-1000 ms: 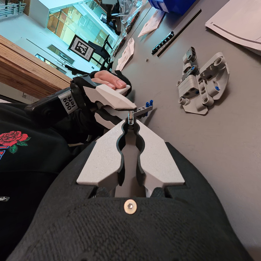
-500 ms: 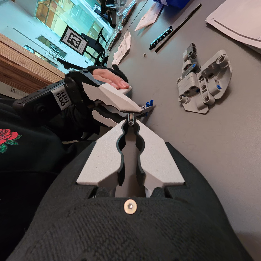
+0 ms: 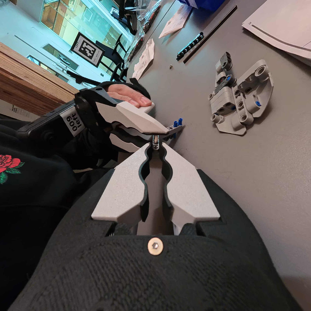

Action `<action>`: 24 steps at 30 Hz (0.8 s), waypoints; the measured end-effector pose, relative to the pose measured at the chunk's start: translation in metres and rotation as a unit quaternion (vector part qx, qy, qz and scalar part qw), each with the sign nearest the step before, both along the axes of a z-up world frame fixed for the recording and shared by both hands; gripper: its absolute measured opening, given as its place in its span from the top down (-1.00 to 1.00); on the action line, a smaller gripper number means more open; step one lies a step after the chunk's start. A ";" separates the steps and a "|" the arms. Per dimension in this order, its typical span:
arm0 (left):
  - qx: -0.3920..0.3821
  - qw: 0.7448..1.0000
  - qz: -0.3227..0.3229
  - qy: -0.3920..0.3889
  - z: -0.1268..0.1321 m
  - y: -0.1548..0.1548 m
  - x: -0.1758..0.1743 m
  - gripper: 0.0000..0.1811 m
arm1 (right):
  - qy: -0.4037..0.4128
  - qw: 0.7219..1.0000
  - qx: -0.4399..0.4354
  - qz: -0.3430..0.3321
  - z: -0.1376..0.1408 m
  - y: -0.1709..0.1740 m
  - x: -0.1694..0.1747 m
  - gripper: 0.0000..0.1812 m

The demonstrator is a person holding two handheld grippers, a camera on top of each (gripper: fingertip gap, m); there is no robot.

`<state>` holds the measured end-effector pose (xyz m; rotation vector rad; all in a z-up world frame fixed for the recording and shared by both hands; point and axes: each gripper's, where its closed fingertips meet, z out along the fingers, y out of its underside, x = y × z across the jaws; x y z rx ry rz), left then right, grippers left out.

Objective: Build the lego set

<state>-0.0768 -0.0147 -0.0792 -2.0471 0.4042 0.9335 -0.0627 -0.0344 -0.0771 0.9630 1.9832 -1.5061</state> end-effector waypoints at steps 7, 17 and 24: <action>0.049 0.997 -0.030 -0.051 0.015 -0.001 0.009 0.66 | 0.057 0.998 -0.012 -0.035 0.013 0.006 -0.005 0.94; 0.118 0.971 -0.001 -0.205 0.036 -0.020 0.006 0.93 | 0.315 0.922 0.192 -0.116 0.006 0.010 -0.015 0.93; 0.044 0.983 0.011 -0.177 0.014 -0.022 0.007 0.91 | 0.507 0.783 0.347 -0.095 -0.003 0.013 -0.019 0.94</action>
